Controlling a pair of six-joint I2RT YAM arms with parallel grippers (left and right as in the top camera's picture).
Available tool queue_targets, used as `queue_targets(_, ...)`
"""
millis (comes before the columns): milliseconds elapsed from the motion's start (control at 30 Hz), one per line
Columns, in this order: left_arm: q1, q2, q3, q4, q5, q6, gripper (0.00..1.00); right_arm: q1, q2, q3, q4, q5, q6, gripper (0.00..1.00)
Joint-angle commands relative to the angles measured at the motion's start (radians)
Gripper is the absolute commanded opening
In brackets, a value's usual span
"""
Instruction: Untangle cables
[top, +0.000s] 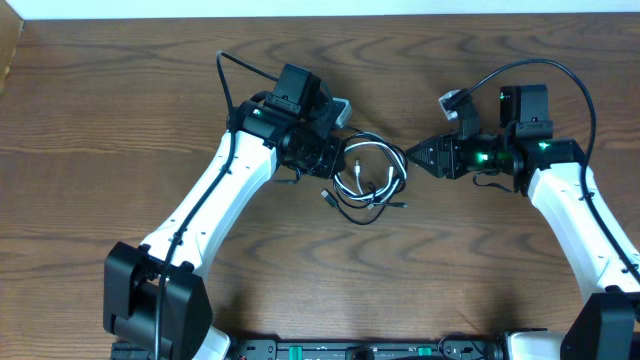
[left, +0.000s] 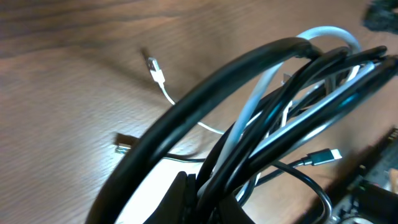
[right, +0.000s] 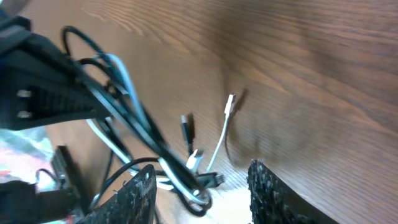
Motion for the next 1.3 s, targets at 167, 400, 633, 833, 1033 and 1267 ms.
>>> queue_targets(167,0.004,-0.013,0.005,-0.003,0.190,0.013,0.07,0.080,-0.012,0.013,-0.018,0.148,-0.037,0.44)
queue_targets(400,0.004,-0.013,0.005,-0.003,0.251,0.013,0.07,0.119,-0.012,0.013,-0.014,0.201,-0.036,0.44)
queue_targets(633,0.004,-0.013,0.005,-0.002,0.232,0.013,0.07,0.107,-0.014,0.013,-0.006,0.268,0.066,0.42)
queue_targets(833,0.004,-0.013,0.005,0.013,0.231,-0.025,0.07,0.105,-0.014,0.013,-0.082,0.646,0.395,0.22)
queue_targets(1033,0.004,-0.013,0.005,0.013,0.232,-0.025,0.08,0.115,-0.014,0.013,-0.190,0.886,0.459,0.20)
queue_targets(1267,0.004,-0.013,0.005,0.013,0.233,-0.042,0.07,0.105,-0.014,0.013,-0.079,0.559,0.248,0.45)
